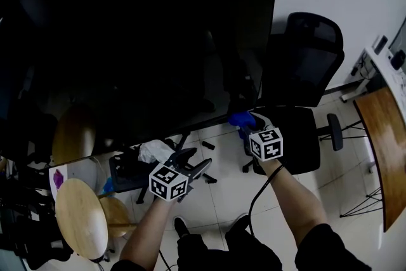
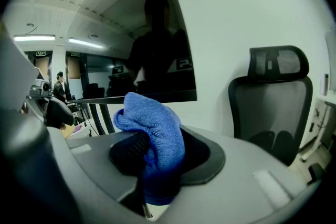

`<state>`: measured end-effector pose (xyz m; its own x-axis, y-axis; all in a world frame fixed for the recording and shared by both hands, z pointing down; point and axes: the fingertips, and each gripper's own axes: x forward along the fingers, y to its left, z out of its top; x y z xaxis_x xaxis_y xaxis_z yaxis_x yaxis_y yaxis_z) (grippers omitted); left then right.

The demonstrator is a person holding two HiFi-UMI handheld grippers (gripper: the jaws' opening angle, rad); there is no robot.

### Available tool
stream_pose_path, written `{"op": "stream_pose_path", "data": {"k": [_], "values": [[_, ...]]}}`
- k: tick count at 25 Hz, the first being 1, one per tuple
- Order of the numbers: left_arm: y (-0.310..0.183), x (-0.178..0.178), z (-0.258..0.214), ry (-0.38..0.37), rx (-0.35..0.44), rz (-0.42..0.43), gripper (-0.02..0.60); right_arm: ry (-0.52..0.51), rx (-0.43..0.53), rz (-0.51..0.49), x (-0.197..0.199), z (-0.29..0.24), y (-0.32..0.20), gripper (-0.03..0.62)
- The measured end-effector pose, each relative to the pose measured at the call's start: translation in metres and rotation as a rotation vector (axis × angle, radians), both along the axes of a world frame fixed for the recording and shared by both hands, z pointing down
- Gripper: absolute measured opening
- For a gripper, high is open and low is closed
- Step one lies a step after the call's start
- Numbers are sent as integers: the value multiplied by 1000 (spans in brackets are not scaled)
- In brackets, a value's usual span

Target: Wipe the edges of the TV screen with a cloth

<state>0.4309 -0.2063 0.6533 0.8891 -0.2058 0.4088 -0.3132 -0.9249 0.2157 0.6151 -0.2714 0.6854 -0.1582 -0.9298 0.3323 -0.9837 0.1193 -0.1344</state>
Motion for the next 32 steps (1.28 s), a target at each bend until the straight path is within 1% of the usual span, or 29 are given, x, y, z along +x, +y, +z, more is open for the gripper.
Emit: {"op": "stream_pose_path", "data": {"k": [4,9,13,18,24,29,32], "values": [[6,22,1,2,-3,7,265,0,2,14,25,1,5,140],[14,52,2,9,-5,22,265,29,-7,28,57,4,16,140],[22,73,-3,15,1,38,265,110,-16,14,78,2,22,140],[28,82,-15,14,25,48,267,198,22,-28,80,-21,18,140],[30,80,-29,11,48,39,266,277,45,-38,80,-44,18,140],[31,82,-49,28,77,42,267,340,124,-42,79,-88,15,140],[32,84,-59,39,92,46,267,341,174,-50,77,-119,14,140]]}}
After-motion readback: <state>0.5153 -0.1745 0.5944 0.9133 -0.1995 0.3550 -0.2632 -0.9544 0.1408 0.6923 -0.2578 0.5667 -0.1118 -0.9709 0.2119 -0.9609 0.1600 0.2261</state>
